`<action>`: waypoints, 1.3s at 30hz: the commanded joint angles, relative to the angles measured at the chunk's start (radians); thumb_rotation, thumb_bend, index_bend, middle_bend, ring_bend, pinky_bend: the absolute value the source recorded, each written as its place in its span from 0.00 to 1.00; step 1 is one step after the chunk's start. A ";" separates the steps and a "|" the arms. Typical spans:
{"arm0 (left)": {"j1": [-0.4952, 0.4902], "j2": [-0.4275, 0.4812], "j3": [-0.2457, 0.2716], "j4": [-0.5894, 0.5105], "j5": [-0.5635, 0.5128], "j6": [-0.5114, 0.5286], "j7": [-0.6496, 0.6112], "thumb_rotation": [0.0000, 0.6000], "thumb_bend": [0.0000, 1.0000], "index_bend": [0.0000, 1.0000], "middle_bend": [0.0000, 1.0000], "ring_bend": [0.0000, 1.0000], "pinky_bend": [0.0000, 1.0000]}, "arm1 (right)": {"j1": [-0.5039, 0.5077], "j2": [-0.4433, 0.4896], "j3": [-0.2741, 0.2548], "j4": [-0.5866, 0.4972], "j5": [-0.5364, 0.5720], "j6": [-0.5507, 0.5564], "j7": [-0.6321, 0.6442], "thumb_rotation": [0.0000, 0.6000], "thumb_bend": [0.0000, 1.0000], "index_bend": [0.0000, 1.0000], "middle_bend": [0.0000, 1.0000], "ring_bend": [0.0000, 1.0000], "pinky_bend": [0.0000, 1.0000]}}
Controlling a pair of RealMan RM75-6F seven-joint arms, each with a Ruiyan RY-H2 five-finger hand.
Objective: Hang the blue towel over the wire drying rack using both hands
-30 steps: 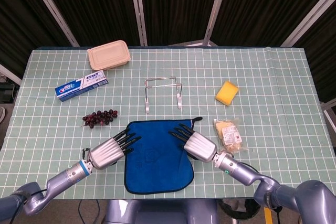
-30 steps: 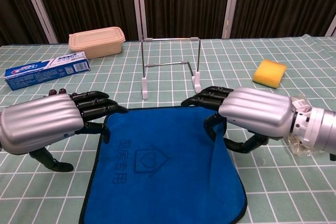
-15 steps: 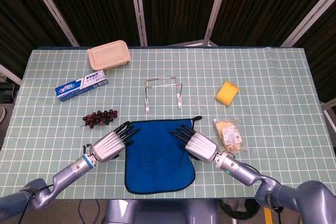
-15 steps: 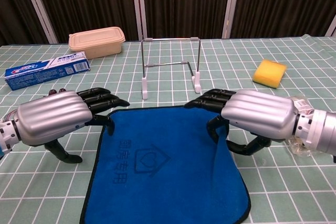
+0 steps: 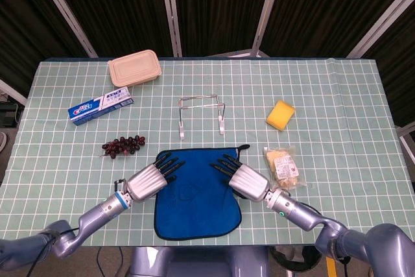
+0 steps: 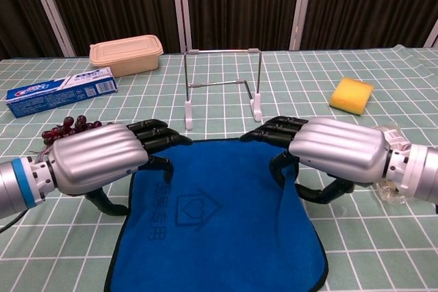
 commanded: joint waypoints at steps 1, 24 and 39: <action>-0.003 -0.004 0.006 -0.006 -0.003 -0.004 0.010 1.00 0.11 0.36 0.00 0.00 0.00 | 0.000 -0.001 0.001 -0.002 0.001 0.001 -0.001 1.00 0.48 0.63 0.00 0.00 0.00; -0.028 -0.046 0.019 0.027 -0.021 -0.006 0.043 1.00 0.32 0.45 0.00 0.00 0.00 | 0.002 0.001 -0.005 -0.016 -0.011 0.006 -0.017 1.00 0.48 0.63 0.00 0.00 0.00; -0.022 -0.035 0.004 0.010 -0.042 0.050 0.023 1.00 0.52 0.75 0.00 0.00 0.00 | 0.005 0.025 0.012 -0.063 -0.015 0.034 -0.035 1.00 0.48 0.63 0.00 0.00 0.00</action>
